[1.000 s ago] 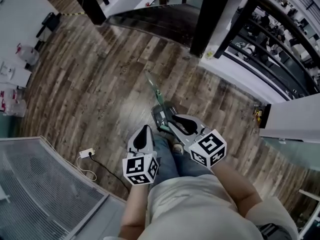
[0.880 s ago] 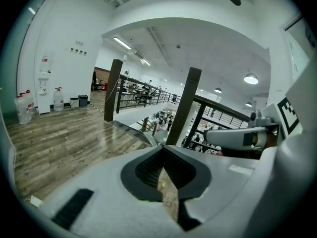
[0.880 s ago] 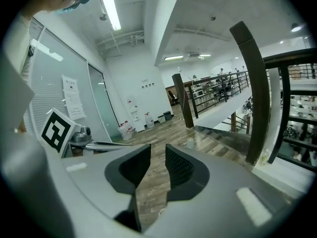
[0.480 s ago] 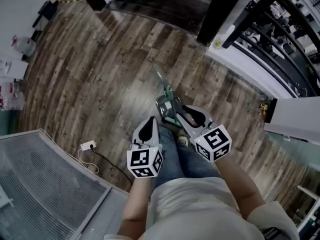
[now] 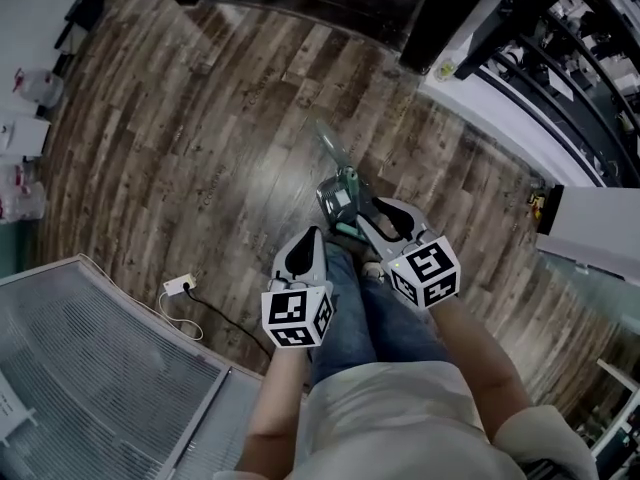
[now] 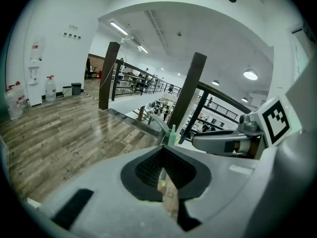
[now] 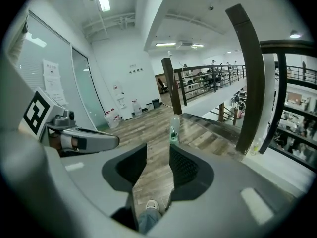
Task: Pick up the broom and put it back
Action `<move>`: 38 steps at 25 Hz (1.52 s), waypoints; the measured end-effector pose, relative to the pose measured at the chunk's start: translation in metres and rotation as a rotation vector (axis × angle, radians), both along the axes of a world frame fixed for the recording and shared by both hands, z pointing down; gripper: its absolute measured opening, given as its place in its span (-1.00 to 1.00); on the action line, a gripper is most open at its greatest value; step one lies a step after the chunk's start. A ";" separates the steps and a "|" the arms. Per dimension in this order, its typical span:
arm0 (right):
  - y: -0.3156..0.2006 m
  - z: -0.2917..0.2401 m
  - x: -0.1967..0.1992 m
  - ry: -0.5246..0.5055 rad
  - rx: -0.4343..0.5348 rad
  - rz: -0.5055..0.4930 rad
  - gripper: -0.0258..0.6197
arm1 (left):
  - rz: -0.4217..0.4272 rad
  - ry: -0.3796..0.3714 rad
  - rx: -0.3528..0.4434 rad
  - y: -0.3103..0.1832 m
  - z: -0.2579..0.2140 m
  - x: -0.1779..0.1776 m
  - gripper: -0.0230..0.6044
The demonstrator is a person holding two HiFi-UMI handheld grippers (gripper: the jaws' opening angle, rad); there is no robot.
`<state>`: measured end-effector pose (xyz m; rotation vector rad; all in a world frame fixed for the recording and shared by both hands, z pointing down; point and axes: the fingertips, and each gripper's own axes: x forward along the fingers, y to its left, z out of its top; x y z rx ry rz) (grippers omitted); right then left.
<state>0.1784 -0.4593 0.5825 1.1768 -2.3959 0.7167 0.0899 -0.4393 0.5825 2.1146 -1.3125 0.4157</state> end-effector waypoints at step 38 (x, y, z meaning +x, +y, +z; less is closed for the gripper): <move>-0.042 0.104 -0.007 0.165 -0.064 0.001 -0.64 | 0.026 -0.011 -0.137 -0.011 0.066 -0.005 -0.92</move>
